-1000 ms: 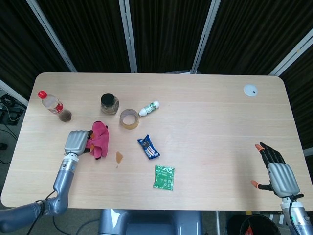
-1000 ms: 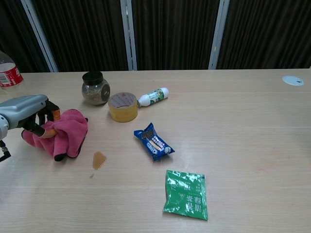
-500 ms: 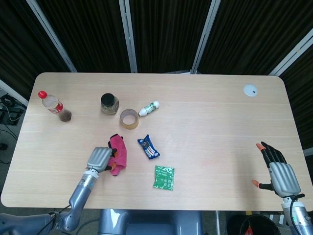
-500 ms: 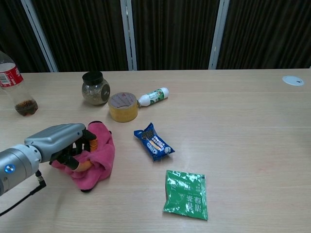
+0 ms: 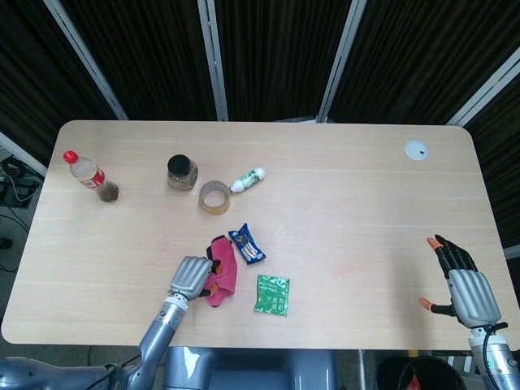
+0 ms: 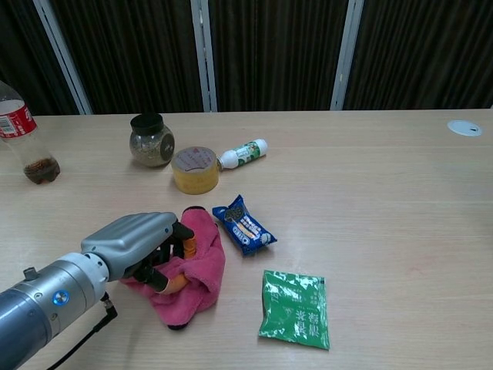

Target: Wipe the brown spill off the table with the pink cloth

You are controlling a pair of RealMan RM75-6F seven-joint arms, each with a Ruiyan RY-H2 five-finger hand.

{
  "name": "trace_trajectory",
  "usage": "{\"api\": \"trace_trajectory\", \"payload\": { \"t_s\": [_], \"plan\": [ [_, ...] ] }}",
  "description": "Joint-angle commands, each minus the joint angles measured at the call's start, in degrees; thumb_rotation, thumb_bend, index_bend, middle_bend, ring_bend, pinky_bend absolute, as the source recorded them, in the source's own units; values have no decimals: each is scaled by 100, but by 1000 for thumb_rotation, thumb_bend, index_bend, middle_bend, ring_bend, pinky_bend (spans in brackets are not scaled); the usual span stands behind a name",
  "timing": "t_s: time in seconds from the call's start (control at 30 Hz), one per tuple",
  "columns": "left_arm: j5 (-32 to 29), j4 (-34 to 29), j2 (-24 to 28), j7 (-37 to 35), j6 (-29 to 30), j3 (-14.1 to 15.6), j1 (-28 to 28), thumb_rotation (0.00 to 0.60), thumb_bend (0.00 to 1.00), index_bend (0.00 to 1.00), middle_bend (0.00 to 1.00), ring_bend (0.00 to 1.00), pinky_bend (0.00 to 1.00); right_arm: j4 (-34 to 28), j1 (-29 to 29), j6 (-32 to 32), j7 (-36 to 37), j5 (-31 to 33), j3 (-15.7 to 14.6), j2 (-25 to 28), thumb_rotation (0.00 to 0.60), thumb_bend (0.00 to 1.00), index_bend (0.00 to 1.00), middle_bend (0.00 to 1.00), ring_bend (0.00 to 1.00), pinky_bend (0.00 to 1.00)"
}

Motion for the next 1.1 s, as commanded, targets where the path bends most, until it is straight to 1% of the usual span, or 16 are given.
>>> {"api": "trace_trajectory", "payload": {
  "t_s": [0.03, 0.17, 0.33, 0.5, 0.77, 0.93, 1.1],
  "plan": [
    [-117, 189, -32, 149, 23, -160, -49, 600, 589, 815, 583, 487, 549, -1, -1, 4, 3, -11, -3, 2, 600, 0, 39, 0, 0, 80],
    [-184, 503, 50, 215, -25, -381, -145, 600, 589, 815, 583, 487, 549, 4, 2, -2, 13, -22, -7, 1, 600, 0, 38, 0, 0, 80],
    [-431, 780, 235, 274, -78, -600, -155, 600, 589, 816, 583, 487, 549, 4, 4, -10, 28, -13, -3, 3, 600, 0, 39, 0, 0, 80],
    [-532, 995, 536, 199, -156, -600, -55, 600, 590, 819, 585, 488, 549, -1, 9, -18, 20, -14, -4, 4, 600, 0, 39, 0, 0, 80],
    [-559, 1231, 1168, -113, -199, -574, 199, 600, 588, 821, 586, 488, 549, -18, 16, -32, -20, 0, -2, -2, 600, 0, 39, 0, 0, 80],
    [-543, 1238, 1479, -263, -171, -605, 305, 600, 587, 821, 587, 488, 549, -18, 17, -19, -29, -7, 4, -10, 600, 0, 38, 0, 0, 80],
    [-559, 1110, 1564, -272, -182, -626, 317, 600, 587, 821, 588, 488, 550, -21, 18, -20, -28, -18, -1, -10, 600, 0, 38, 0, 0, 80]
  ]
}}
